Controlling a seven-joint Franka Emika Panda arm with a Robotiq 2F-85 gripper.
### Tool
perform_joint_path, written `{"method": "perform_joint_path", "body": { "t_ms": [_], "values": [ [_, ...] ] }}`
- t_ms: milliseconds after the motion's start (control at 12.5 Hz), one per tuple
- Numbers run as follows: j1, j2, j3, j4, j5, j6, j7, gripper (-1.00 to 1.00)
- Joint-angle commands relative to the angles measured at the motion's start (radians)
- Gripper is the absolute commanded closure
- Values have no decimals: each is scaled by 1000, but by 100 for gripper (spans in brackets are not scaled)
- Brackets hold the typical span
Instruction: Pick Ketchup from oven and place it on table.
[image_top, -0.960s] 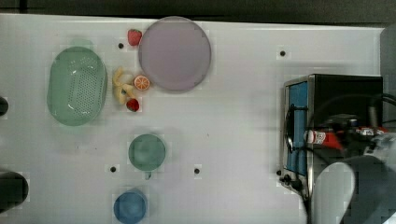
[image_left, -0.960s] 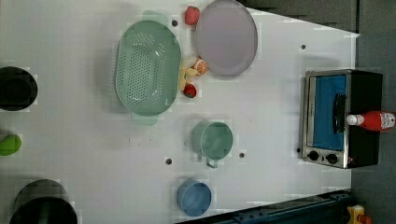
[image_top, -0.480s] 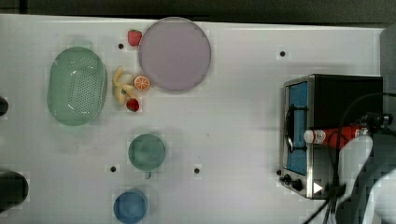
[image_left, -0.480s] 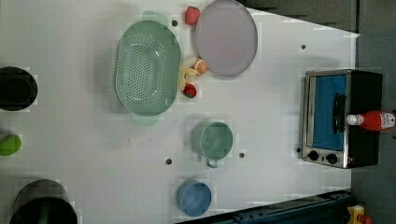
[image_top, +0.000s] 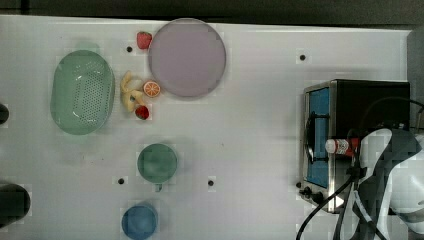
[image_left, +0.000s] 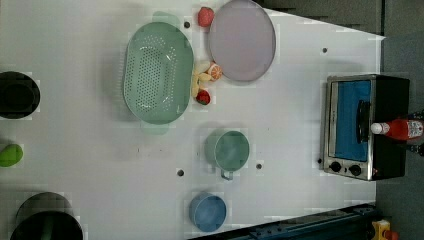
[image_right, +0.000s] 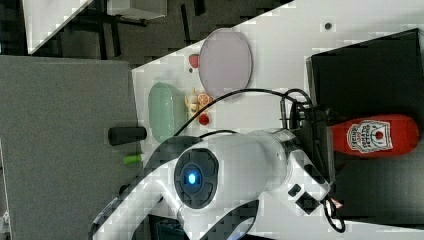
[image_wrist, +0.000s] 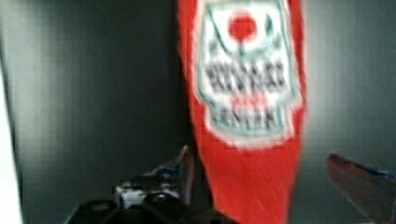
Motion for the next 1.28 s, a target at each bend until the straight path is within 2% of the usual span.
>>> {"method": "perform_joint_path", "body": {
  "t_ms": [80, 480, 560, 720, 800, 1040, 1280],
  "values": [
    [-14, 26, -3, 29, 8, 54, -19, -100],
    [-22, 68, -2, 26, 11, 55, -19, -100],
    [-22, 72, 0, 25, 16, 55, -19, -92],
    [-23, 83, 1, 24, 26, 64, -19, -43],
    [-21, 80, 1, 28, 26, 65, -19, -29],
    [-16, 74, 2, 42, 25, 64, -19, -29],
    [12, 13, 6, 147, -15, 16, -92, -29]
  ]
}}
